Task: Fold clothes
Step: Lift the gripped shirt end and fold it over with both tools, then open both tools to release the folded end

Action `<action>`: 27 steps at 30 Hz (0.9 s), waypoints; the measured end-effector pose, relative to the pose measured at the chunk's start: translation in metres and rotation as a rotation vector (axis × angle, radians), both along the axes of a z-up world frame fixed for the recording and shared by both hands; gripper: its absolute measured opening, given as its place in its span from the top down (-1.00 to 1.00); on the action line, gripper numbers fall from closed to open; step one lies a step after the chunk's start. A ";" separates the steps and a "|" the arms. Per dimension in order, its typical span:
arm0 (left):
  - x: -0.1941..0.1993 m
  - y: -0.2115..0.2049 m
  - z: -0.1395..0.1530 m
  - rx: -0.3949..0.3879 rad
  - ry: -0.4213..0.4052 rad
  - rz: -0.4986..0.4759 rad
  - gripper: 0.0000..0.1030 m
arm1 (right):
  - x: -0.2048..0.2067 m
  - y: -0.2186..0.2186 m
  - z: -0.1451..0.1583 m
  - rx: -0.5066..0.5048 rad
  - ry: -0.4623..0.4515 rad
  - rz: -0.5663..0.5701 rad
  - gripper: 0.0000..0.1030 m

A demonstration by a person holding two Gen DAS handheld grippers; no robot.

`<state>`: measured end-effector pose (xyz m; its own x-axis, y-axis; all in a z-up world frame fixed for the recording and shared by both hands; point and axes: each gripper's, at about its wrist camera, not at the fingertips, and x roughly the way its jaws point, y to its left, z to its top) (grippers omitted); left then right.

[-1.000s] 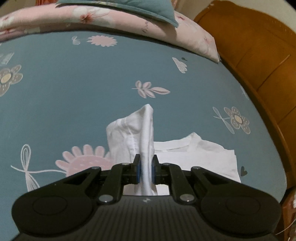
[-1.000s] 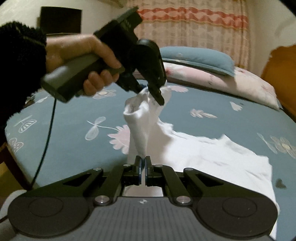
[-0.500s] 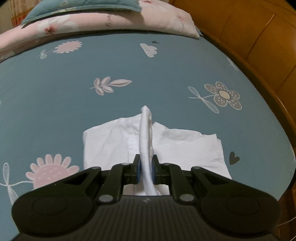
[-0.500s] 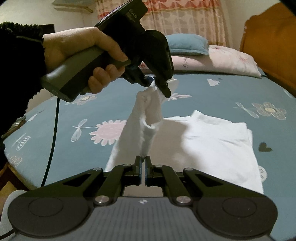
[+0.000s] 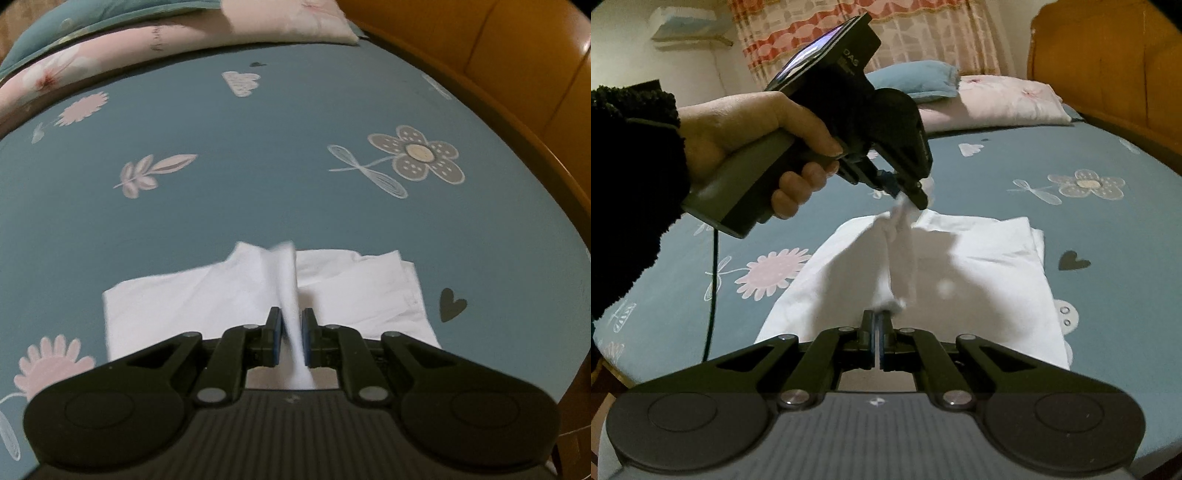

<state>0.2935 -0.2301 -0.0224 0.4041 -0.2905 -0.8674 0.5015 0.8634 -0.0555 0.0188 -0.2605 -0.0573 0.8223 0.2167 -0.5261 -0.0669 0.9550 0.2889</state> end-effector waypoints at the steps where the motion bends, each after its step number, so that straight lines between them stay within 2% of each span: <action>1: -0.001 -0.005 -0.002 0.003 0.000 -0.010 0.85 | 0.000 -0.004 -0.001 0.003 0.002 -0.008 0.97; 4: -0.005 -0.018 -0.007 0.013 0.005 -0.038 0.85 | -0.001 -0.015 -0.005 0.017 0.009 -0.022 0.97; 9: -0.006 -0.017 -0.012 0.021 0.006 -0.049 0.79 | -0.001 -0.031 -0.018 0.057 0.047 -0.038 0.96; 13: -0.006 -0.002 -0.015 0.024 0.019 -0.044 0.77 | 0.003 -0.045 -0.029 0.151 0.091 -0.038 0.77; 16: -0.016 0.013 -0.016 0.018 0.019 -0.065 0.50 | 0.007 -0.049 -0.036 0.190 0.108 -0.032 0.66; 18: -0.032 0.025 -0.014 0.010 0.010 -0.103 0.35 | 0.009 -0.052 -0.041 0.238 0.127 -0.019 0.48; 22: -0.063 0.048 -0.010 -0.004 -0.009 -0.177 0.12 | 0.017 -0.067 -0.052 0.400 0.165 0.009 0.44; 23: -0.071 0.054 -0.009 -0.008 -0.013 -0.196 0.06 | 0.018 -0.071 -0.053 0.424 0.174 0.010 0.33; 24: -0.079 0.060 -0.008 -0.011 -0.018 -0.214 0.01 | 0.020 -0.074 -0.053 0.439 0.182 0.006 0.23; 27: -0.111 0.075 -0.005 -0.010 -0.043 -0.290 -0.15 | 0.024 -0.083 -0.051 0.438 0.195 -0.020 0.18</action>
